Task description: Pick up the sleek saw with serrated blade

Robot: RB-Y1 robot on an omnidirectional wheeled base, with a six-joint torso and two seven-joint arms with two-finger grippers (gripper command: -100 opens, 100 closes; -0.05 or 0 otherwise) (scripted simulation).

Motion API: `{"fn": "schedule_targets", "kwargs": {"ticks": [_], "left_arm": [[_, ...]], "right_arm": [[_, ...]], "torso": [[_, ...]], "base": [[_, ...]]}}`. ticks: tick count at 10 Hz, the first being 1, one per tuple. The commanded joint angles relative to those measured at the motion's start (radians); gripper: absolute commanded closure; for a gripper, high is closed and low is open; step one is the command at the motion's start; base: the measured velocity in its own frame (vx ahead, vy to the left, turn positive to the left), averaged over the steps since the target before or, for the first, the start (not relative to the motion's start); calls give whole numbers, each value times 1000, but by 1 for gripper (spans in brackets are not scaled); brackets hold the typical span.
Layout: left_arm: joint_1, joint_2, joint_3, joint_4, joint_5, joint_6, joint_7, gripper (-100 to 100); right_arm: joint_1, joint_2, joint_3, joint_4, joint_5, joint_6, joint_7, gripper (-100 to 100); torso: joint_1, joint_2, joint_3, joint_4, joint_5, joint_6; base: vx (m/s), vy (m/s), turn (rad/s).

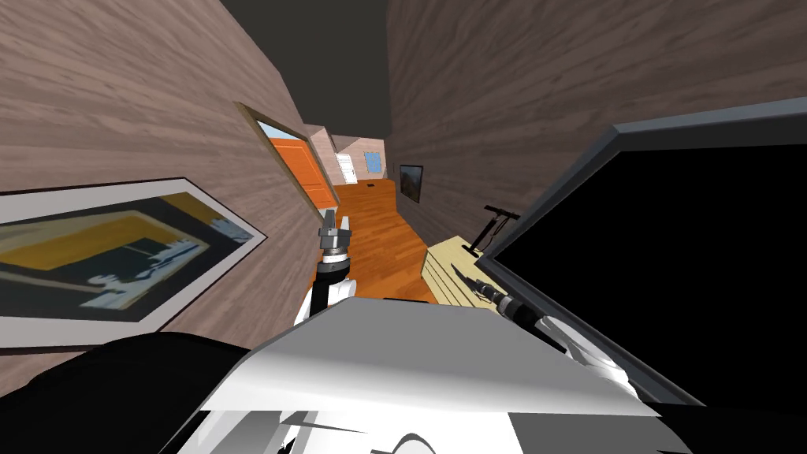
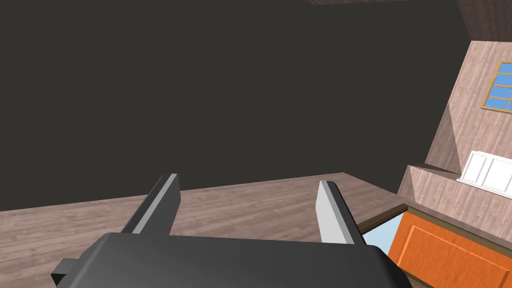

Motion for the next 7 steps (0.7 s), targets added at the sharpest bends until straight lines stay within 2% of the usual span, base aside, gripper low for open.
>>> {"fn": "schedule_targets", "kwargs": {"ticks": [1, 2, 3, 4, 5, 6, 7], "left_arm": [[0, 0, 0, 0, 0, 0, 0, 0], [0, 0, 0, 0, 0, 0, 0, 0], [0, 0, 0, 0, 0, 0, 0, 0], [0, 0, 0, 0, 0, 0, 0, 0], [0, 0, 0, 0, 0, 0, 0, 0], [0, 0, 0, 0, 0, 0, 0, 0], [0, 0, 0, 0, 0, 0, 0, 0]], "right_arm": [[-9, -29, 13, 50, 50, -5, -8, -100], [-9, -29, 13, 62, 58, -5, -8, -100], [-15, -57, 24, 92, 97, -10, -19, -100], [-15, -57, 24, 112, 103, -10, -19, -100], [-21, -83, 36, 135, 143, -14, -29, -100], [-21, -83, 36, 160, 147, -14, -29, -100], [-27, -108, 51, 203, 189, -19, -40, -100]], "torso": [[0, 0, 0, 0, 0, 0], [0, -1, 0, 0, 0, -1], [0, 0, 0, 0, 0, 0], [1, -1, -1, 0, 0, -1], [1, -1, 0, 0, 0, 0], [1, 0, 0, 0, 0, -1], [1, 0, 0, 0, 0, 0]], "base": [[47, 5, 202], [48, -2, 122], [54, 13, 264], [46, 6, 116], [40, 10, 205], [35, 6, 109], [49, 21, 219]]}}
